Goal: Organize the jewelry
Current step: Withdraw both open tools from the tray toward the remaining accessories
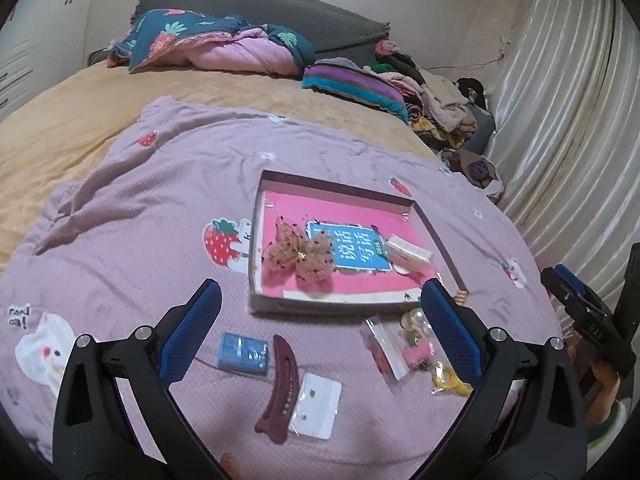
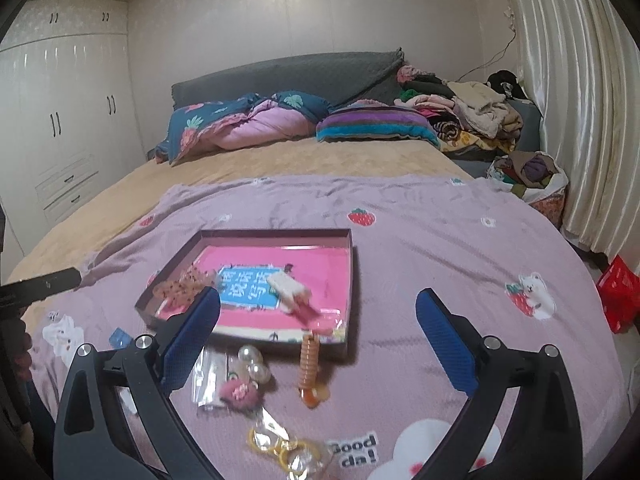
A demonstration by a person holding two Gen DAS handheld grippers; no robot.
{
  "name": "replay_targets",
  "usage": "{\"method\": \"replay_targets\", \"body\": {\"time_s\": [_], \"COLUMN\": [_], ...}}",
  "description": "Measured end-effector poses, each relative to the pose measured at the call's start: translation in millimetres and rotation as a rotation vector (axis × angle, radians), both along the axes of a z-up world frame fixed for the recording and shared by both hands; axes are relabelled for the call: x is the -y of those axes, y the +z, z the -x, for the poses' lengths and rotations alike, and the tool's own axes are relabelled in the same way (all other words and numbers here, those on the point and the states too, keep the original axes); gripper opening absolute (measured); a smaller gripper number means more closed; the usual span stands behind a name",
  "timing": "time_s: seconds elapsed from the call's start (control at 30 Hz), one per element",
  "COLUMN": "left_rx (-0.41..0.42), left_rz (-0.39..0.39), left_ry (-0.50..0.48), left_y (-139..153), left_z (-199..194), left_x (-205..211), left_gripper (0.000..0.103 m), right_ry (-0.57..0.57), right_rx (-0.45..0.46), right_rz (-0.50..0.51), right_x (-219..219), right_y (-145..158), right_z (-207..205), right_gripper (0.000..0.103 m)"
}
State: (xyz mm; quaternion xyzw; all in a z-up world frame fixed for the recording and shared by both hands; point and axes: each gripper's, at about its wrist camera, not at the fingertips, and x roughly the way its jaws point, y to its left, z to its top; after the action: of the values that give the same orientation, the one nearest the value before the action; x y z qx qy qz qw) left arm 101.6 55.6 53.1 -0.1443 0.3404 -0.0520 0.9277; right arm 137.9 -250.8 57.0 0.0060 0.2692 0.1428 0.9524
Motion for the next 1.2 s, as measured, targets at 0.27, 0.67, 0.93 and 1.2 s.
{"method": "replay_targets", "body": {"time_s": [0.27,0.67,0.93,1.2], "left_rx": [-0.025,-0.036,-0.074,-0.148], "left_rz": [-0.028,-0.048,-0.032,-0.031], "left_ry": [-0.010,-0.005,0.014,0.001], "left_y": [-8,-13,-30,-62], "left_z": [13,36,47,50], "left_x": [8,6,-10,-13], "left_gripper": [0.093,0.093,0.093,0.093], "right_ry": [0.013,0.079,0.118,0.096], "right_rx": [-0.032,-0.067,-0.099,-0.147], "right_rz": [0.007,0.051,0.103,0.102], "right_x": [4,-12,-26,-27], "right_y": [-12,-20,-32,-52], "right_z": [20,52,64,57], "right_gripper": [0.098,0.098,0.098,0.098]}}
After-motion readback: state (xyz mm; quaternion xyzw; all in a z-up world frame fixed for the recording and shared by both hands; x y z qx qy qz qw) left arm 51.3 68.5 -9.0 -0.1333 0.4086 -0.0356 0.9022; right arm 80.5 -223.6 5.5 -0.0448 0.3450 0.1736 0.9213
